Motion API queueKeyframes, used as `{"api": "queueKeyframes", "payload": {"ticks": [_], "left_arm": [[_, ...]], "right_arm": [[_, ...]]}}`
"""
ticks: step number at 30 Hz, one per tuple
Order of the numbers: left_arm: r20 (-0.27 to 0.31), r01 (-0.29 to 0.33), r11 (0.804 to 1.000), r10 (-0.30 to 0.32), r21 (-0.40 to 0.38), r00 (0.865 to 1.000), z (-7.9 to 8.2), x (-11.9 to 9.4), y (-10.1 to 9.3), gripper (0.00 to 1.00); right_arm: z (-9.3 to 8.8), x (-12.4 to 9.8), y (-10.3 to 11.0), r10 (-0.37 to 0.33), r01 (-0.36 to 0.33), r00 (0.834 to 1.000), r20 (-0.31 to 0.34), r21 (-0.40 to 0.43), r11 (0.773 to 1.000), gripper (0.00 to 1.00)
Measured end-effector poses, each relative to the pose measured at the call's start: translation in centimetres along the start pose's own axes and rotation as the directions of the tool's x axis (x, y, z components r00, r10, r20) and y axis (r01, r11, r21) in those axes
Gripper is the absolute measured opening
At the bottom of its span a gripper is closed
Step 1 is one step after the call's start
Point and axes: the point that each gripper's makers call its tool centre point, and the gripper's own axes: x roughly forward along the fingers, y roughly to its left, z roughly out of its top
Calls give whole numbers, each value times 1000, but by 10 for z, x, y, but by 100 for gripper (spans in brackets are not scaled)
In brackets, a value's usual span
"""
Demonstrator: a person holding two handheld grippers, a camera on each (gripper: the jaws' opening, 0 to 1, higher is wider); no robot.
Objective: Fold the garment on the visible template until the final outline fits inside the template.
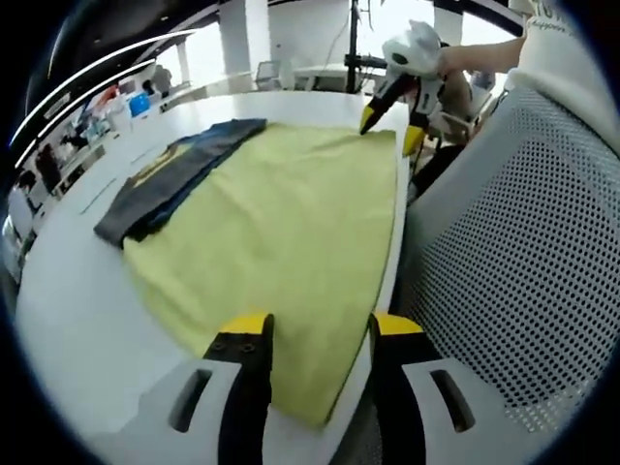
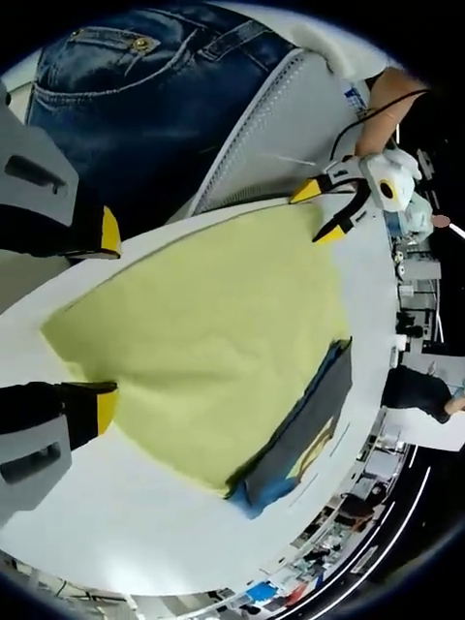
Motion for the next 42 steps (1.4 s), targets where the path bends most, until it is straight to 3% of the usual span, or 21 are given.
{"api": "queueKeyframes", "payload": {"ticks": [5,15,21,29,32,42], "left_arm": [[1,-7,1000,7,-1,1000,1,0,2,36],[-12,-31,999,30,-25,999,2,0,12,21],[-33,-44,998,43,-35,999,-1,0,18,1],[-37,-44,998,42,-47,998,-1,-1,19,0],[-42,-47,998,45,-45,998,-1,-1,19,0],[-57,-55,992,49,-113,997,1,-5,22,0]], "right_arm": [[-1,1,-3,-6,6,1000,14,26,1000,45],[3,1,-13,-35,33,999,36,61,998,32],[4,1,-16,-41,39,998,42,45,998,23],[5,1,-19,-43,43,998,51,13,999,11],[2,0,-27,-78,78,996,37,-13,997,1],[3,-1,-25,-58,58,997,47,3,998,0]]}}
